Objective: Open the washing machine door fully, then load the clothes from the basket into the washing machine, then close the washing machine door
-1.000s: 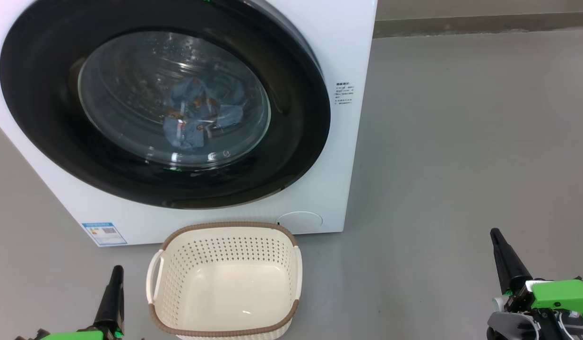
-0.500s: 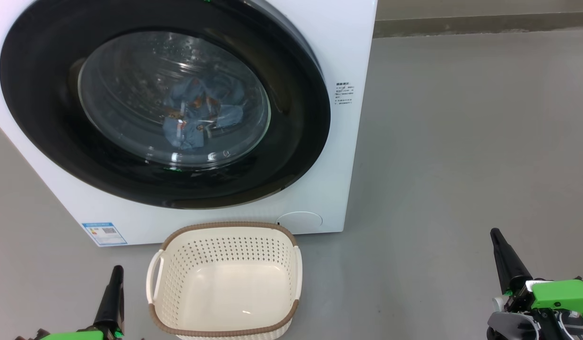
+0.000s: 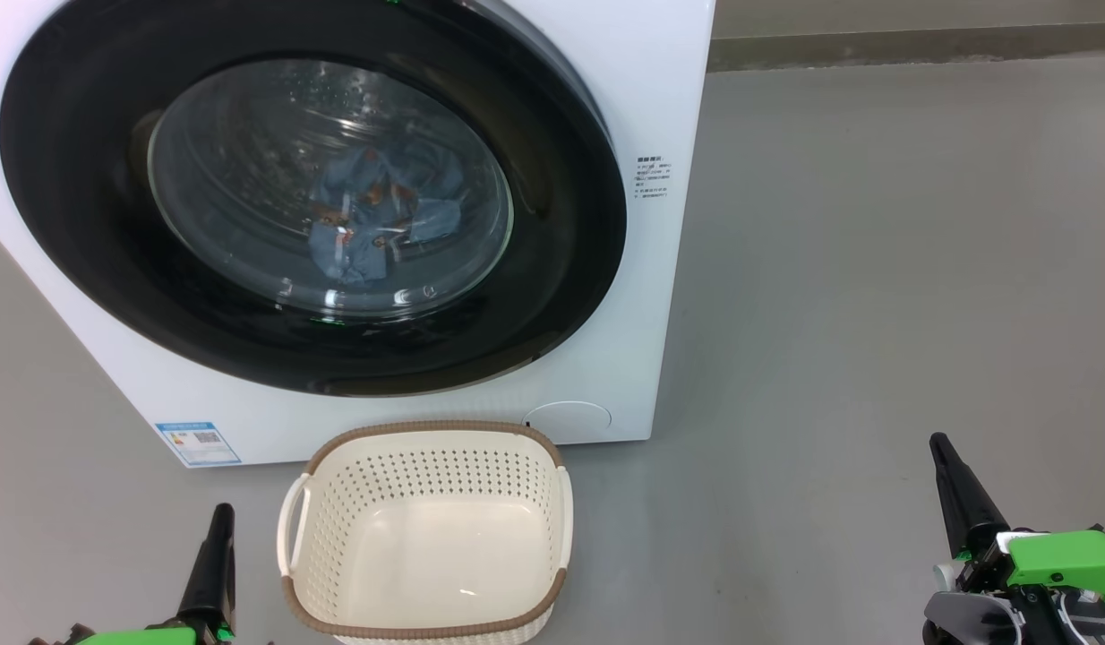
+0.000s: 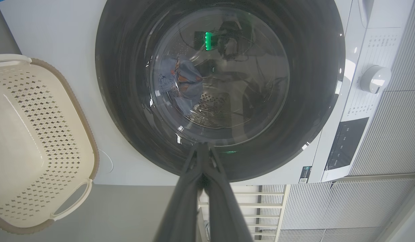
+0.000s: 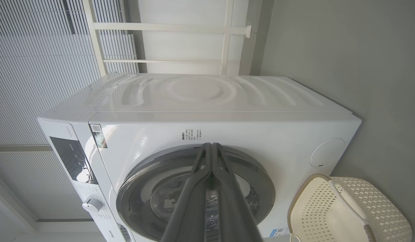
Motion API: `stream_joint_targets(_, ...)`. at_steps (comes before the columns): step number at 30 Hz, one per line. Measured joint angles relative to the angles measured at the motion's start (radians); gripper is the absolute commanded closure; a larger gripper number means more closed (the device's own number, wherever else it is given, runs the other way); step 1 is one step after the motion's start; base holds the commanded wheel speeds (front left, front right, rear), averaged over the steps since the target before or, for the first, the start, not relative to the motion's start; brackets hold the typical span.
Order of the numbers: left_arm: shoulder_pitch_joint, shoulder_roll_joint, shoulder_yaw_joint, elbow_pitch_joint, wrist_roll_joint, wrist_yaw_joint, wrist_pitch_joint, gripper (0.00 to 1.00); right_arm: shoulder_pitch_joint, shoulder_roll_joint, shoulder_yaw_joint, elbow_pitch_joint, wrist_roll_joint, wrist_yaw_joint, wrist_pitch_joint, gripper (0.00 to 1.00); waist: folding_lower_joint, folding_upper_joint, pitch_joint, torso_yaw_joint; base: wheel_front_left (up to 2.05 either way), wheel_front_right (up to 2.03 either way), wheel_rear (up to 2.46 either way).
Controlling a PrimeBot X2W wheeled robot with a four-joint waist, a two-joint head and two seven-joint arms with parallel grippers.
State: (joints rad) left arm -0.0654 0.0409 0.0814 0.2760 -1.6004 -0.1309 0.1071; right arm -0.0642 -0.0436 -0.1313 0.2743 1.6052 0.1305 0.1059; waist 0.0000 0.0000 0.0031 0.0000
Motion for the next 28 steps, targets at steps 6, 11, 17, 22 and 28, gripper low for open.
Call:
stream_joint_targets(6,0.0,0.0,0.0,0.0,0.0,0.0,0.0,1.0,0.0,0.0,0.0,0.0,0.0,0.0,0.0,1.0,0.0,0.0,0.0,0.0,0.0,0.0,0.0)
stream_joint_targets(11,0.0,0.0,0.0,0.0,0.0,0.0,0.0,1.0,0.0,0.0,0.0,0.0,0.0,0.0,0.0,1.0,0.0001,0.0,0.0,0.0,0.0,0.0,0.0)
stream_joint_targets(17,0.0,0.0,0.0,0.0,0.0,0.0,0.0,1.0,0.0,0.0,0.0,0.0,0.0,0.0,0.0,1.0,0.0,0.0,0.0,0.0,0.0,0.0,0.0)
stream_joint_targets(22,0.0,0.0,0.0,0.0,0.0,0.0,0.0,1.0,0.0,0.0,0.0,0.0,0.0,0.0,0.0,1.0,0.0,0.0,0.0,0.0,0.0,0.0,0.0)
stream_joint_targets(28,0.0,0.0,0.0,0.0,0.0,0.0,0.0,1.0,0.0,0.0,0.0,0.0,0.0,0.0,0.0,1.0,0.0,0.0,0.0,0.0,0.0,0.0,0.0)
